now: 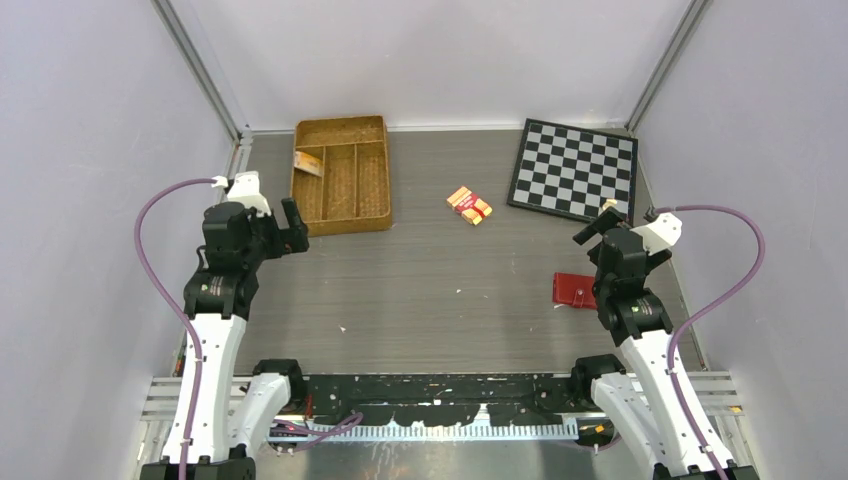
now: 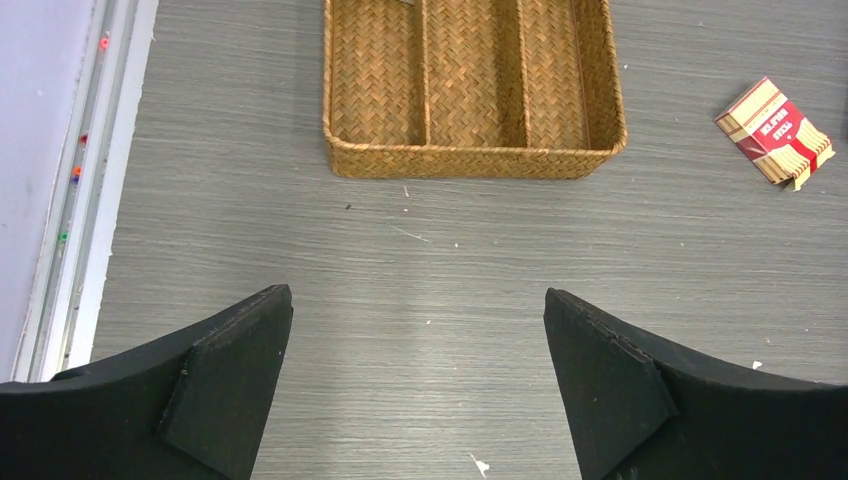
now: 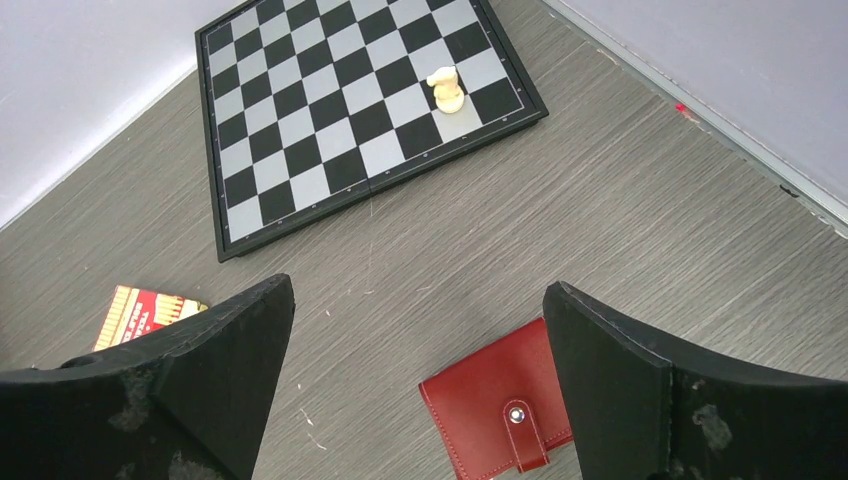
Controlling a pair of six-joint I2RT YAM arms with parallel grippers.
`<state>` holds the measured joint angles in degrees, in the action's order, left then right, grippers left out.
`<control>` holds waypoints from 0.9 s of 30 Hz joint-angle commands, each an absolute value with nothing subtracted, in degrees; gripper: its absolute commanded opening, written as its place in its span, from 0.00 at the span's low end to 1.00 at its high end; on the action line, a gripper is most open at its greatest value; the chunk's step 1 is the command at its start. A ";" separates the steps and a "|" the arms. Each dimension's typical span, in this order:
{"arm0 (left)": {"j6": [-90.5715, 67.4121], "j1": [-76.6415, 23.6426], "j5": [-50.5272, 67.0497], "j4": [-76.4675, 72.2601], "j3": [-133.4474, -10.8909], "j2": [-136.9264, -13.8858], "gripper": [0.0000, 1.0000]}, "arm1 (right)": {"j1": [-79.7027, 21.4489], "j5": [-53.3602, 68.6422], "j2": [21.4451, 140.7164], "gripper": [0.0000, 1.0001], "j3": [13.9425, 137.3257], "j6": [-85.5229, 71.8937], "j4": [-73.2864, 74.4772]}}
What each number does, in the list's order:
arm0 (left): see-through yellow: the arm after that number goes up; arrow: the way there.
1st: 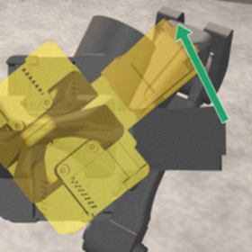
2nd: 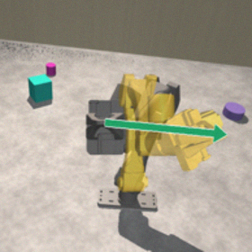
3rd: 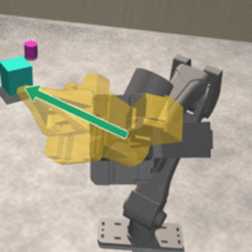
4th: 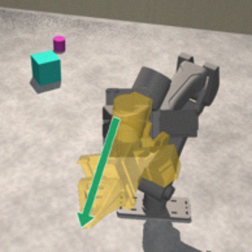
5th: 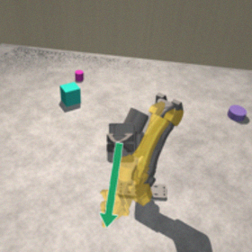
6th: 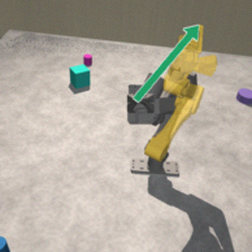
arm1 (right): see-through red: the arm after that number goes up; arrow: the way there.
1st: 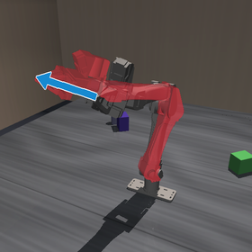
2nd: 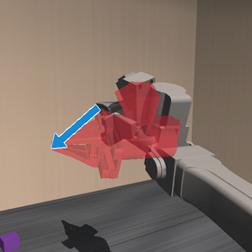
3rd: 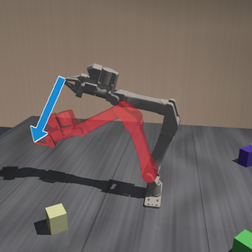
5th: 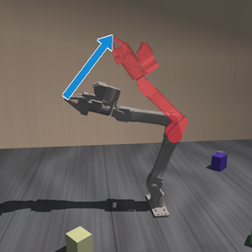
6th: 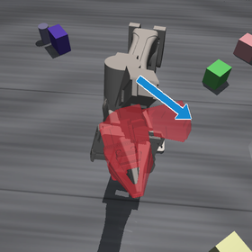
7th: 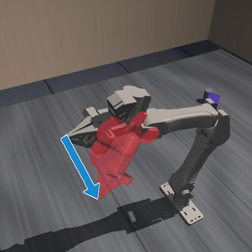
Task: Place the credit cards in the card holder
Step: Open the card holder at the center of the board.
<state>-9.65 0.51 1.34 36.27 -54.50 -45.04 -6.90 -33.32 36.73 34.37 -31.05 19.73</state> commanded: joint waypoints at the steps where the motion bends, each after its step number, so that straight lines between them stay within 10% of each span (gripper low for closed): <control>1: -10.82 0.56 1.61 33.38 -54.12 -45.07 1.00 | -6.67 -36.63 35.69 1.00 36.49 -32.48 20.02; 11: -10.22 -5.33 -3.17 34.80 -52.95 -45.01 1.00 | -6.36 -38.61 36.65 1.00 36.17 -36.56 23.35; 27: -8.44 -8.37 -0.28 35.35 -52.22 -45.94 1.00 | 18.29 -8.56 59.78 1.00 34.42 -47.34 27.65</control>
<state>-9.74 -7.60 -1.63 36.40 -52.56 -45.63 17.28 -14.72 55.70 34.26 -44.40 27.53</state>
